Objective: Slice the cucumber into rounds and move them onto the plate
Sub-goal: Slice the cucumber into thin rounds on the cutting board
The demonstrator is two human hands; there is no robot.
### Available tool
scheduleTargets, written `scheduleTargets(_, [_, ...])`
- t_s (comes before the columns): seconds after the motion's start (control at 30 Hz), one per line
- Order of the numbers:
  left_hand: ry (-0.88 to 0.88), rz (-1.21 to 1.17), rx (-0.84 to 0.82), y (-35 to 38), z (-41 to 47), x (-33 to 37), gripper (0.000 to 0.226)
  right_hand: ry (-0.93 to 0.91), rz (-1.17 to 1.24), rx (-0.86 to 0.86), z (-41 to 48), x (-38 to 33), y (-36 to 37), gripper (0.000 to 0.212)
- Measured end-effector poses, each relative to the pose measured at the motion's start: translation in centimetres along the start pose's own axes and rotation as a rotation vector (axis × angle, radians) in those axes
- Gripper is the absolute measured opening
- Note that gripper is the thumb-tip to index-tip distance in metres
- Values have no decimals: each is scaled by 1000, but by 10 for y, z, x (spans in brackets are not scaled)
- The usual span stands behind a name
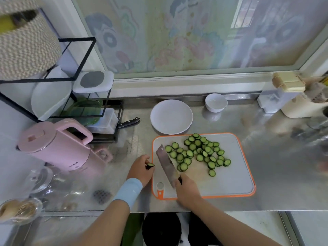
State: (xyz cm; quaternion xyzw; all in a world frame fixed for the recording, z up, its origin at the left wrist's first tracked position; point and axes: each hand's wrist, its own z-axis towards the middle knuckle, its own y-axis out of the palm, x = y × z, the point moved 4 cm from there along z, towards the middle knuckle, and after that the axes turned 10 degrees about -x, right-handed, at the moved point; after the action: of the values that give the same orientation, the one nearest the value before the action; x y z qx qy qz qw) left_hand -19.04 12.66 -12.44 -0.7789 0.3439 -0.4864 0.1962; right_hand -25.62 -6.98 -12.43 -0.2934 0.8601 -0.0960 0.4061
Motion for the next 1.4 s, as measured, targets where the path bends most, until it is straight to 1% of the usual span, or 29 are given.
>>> scheduleTargets(0.13, [5,29,-69,9,-7,5,45,31,39,123,-1,11,-16,21])
scheduleTargets(0.2, [2,33,-110,16,-12,6,46,46,22,150,-1,19,-30,22])
scheduleTargets(0.33, [-10,43,-150,28,-17,12,47,84,-41,177,-3,33,-59,15])
scheduleTargets(0.47, [-2,67,-163,37,-13,24,47,104,-67,197,-6,38,-72,17])
scheduleTargets(0.6, [16,53,-124,40,-5,38,42,91,-23,204,-10,35,-73,22])
scheduleTargets(0.7, [-8,27,-64,37,4,43,36,16,-3,165,-6,17,-68,25])
scheduleTargets(0.8, [2,8,-14,34,12,43,31,-25,-90,139,4,-4,-62,24])
scheduleTargets(0.97, [24,1,-6,44,17,43,35,-45,-243,127,13,-13,-62,19])
scheduleTargets(1.07, [32,-37,8,56,19,47,25,-74,-271,103,18,-8,-61,14])
scheduleTargets(1.27, [165,32,19,73,20,36,20,-75,-292,55,24,4,-59,27])
scheduleTargets(1.4, [271,-2,95,78,17,24,17,-105,-305,26,27,5,-53,40])
